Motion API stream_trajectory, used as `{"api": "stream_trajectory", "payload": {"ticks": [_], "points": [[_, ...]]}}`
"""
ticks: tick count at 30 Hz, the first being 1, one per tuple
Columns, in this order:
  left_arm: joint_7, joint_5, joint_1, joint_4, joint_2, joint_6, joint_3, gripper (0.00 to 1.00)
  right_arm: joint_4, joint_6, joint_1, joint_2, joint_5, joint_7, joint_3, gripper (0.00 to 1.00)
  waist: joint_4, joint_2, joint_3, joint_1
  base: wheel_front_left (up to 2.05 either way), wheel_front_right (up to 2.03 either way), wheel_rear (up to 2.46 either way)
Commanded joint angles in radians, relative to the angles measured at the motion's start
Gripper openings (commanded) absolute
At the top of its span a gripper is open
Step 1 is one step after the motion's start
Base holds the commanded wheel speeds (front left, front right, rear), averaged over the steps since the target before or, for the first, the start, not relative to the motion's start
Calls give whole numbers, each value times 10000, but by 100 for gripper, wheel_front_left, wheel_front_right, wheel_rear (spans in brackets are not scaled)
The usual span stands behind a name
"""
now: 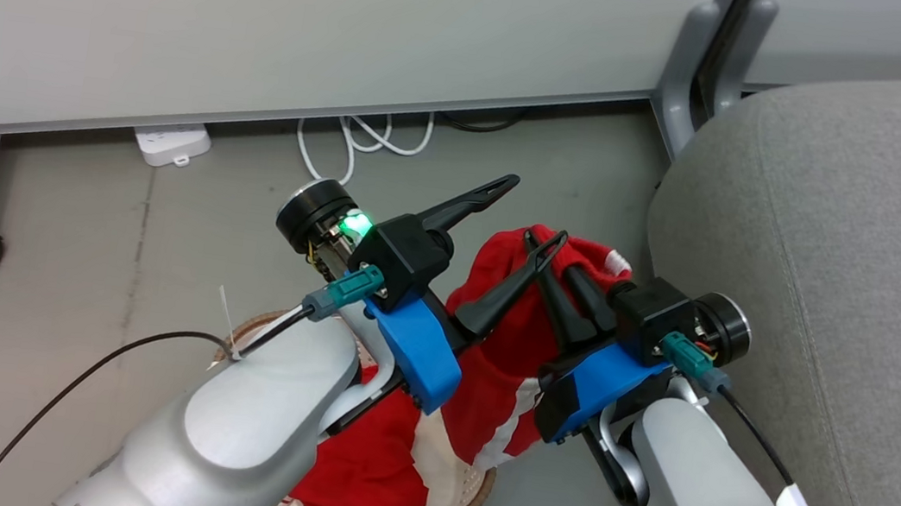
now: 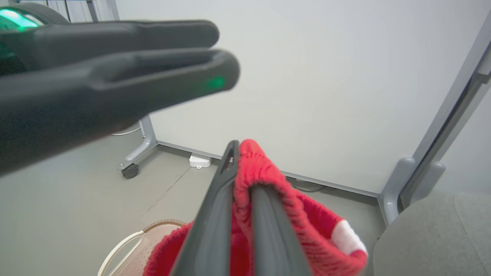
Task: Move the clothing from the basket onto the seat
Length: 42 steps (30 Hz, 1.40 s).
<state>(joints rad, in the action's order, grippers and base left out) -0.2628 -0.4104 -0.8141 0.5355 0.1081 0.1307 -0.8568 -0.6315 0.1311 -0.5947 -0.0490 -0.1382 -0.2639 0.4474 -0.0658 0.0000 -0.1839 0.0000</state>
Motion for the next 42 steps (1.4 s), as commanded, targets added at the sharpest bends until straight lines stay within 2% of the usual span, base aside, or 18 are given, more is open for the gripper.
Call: {"api": "stream_trajectory", "payload": {"ticks": [1,11,29,42], "points": [[-31,71,-85,13,69,-7,19,100,72,-7,-77,-24,101,-9,-81,0,-166,0,-138,0,0,0,0],[-31,95,-197,42,228,-6,-53,100,464,-7,146,-23,505,-9,-1368,0,-1069,0,-560,0,0,0,0],[-31,7,-322,177,304,-6,-858,100,1570,-7,951,-20,749,-9,-4042,0,-2874,0,-1297,0,0,0,0],[-28,-83,-422,193,339,-11,-1312,100,2021,-7,1711,-17,810,-9,-4977,0,-3771,0,-1569,0,0,0,0]]}}
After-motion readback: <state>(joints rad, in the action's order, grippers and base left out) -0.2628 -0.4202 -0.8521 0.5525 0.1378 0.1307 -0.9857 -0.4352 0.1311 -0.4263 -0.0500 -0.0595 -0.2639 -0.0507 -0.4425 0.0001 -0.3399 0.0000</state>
